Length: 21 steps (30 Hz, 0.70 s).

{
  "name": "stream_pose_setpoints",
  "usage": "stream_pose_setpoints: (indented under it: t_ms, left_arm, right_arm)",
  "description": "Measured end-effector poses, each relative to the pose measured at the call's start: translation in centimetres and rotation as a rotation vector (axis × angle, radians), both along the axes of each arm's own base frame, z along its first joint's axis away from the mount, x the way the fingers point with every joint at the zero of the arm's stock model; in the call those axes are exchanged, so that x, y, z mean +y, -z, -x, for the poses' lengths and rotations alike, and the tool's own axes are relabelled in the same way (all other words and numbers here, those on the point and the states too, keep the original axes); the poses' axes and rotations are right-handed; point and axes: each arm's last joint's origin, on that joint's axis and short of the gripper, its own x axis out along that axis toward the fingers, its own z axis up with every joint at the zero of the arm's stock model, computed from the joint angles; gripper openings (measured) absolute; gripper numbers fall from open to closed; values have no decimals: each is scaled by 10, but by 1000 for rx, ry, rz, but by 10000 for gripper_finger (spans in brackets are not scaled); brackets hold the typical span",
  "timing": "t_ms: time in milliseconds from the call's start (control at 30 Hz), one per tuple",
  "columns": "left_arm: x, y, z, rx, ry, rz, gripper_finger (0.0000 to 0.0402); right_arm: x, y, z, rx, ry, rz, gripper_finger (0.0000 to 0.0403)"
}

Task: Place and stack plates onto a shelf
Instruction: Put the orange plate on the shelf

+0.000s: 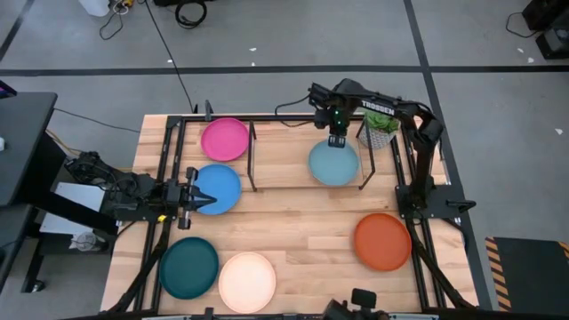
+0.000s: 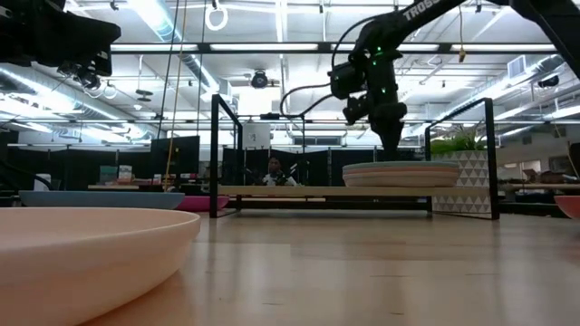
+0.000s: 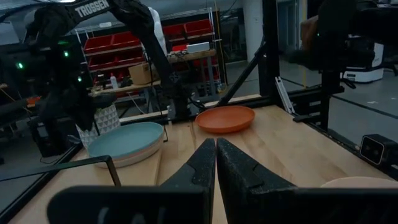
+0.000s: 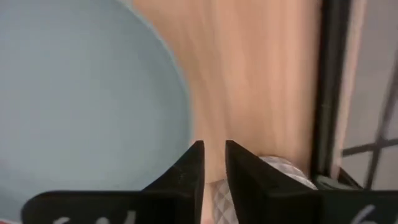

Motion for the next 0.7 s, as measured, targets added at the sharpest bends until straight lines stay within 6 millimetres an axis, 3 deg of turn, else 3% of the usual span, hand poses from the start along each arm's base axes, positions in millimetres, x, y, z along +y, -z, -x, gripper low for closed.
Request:
stream_pose_setpoints:
  t_ms: [133, 300, 700]
  left_arm:
    - [0, 0, 0, 0, 0, 0, 23]
    - [0, 0, 0, -1, 0, 1, 23]
    - [0, -2, 0, -14, 2, 34, 23]
  right_arm:
    - [8, -18, -3, -67, 30, 19, 87]
    - [32, -19, -18, -121, 34, -55, 91]
    - [131, -20, -66, -199, -129, -48, 90]
